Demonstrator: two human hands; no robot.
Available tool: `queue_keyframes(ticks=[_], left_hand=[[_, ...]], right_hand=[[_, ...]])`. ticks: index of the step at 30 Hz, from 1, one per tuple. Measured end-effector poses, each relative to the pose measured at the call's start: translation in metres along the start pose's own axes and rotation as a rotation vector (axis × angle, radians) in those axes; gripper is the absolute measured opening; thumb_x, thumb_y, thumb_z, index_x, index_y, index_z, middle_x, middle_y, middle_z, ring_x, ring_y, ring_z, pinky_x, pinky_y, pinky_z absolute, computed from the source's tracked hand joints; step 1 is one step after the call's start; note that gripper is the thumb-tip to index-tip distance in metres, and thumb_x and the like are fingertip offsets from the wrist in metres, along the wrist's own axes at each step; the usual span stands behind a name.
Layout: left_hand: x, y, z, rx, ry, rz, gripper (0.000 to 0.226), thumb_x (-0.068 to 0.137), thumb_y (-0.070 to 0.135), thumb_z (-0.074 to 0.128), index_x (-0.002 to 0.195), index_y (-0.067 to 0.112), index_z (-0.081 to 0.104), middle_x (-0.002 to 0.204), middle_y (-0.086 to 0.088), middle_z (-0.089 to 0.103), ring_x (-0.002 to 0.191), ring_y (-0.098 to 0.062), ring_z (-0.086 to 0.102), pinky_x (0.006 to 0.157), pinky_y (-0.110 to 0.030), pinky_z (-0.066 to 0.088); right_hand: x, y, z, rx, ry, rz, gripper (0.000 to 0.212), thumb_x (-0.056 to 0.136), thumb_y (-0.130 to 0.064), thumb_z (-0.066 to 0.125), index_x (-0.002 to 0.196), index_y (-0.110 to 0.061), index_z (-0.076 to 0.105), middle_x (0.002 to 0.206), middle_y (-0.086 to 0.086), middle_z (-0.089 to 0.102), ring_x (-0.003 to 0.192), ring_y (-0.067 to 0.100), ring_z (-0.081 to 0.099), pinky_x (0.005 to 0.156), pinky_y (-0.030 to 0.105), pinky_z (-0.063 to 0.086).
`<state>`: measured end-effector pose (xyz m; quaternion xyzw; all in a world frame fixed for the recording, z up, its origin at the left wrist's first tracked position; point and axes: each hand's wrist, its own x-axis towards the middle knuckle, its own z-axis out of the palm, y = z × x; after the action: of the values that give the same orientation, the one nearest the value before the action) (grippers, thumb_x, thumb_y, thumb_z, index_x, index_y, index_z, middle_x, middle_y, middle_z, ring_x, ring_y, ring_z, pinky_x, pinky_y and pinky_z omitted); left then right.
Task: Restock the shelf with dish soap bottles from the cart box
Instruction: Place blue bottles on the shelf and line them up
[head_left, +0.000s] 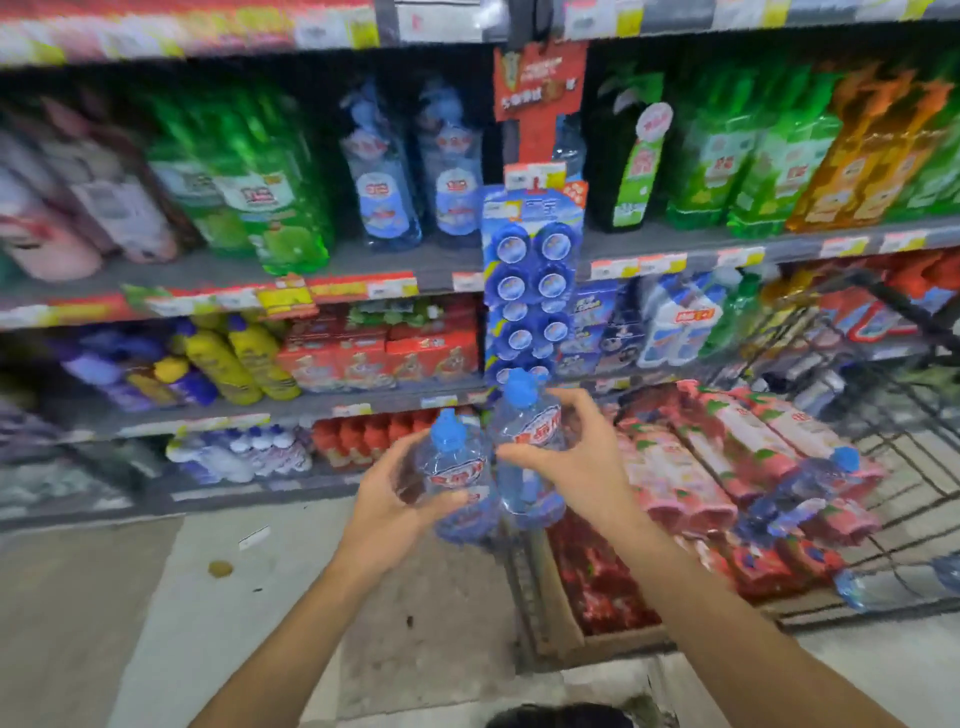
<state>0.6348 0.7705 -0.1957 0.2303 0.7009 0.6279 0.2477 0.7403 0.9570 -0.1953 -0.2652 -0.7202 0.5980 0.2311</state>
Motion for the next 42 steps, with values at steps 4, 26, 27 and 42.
queue_keyframes(ticks=[4,26,27,42], left_hand=[[-0.038,0.010,-0.096,-0.049,0.195,0.038,0.064,0.059,0.007,0.090,0.110,0.035,0.062,0.109,0.011,0.072,0.101,-0.006,0.067,0.083,-0.018,0.051],[-0.035,0.085,-0.434,-0.048,0.655,0.257,0.057,0.069,0.006,0.075,0.121,0.021,0.058,0.106,0.002,0.075,0.098,-0.013,0.071,0.082,-0.026,0.056],[-0.026,0.088,-0.450,-0.040,0.664,0.261,0.057,0.071,0.005,0.074,0.124,0.019,0.057,0.108,0.002,0.075,0.100,-0.015,0.071,0.085,-0.029,0.056],[0.115,0.155,-0.646,0.090,0.651,0.436,0.052,0.083,0.008,0.064,0.134,0.007,0.054,0.124,-0.006,0.069,0.114,-0.020,0.065,0.090,-0.029,0.053]], right_hand=[[-0.001,-0.035,0.104,0.076,-0.121,-0.044,0.083,0.045,-0.048,0.093,0.119,-0.029,0.062,0.119,-0.006,0.070,0.113,0.011,0.064,0.097,0.031,0.050],[0.066,-0.222,0.462,0.049,-0.412,-0.376,0.062,0.050,-0.055,0.089,0.103,-0.027,0.070,0.088,-0.014,0.076,0.089,0.007,0.070,0.086,0.039,0.057],[0.077,-0.229,0.476,0.063,-0.414,-0.383,0.058,0.051,-0.053,0.090,0.100,-0.028,0.070,0.089,-0.014,0.075,0.089,0.008,0.070,0.085,0.039,0.057],[0.219,-0.336,0.652,0.102,-0.365,-0.528,0.068,0.046,-0.069,0.087,0.094,-0.025,0.069,0.088,-0.009,0.074,0.084,0.009,0.069,0.077,0.040,0.057]])
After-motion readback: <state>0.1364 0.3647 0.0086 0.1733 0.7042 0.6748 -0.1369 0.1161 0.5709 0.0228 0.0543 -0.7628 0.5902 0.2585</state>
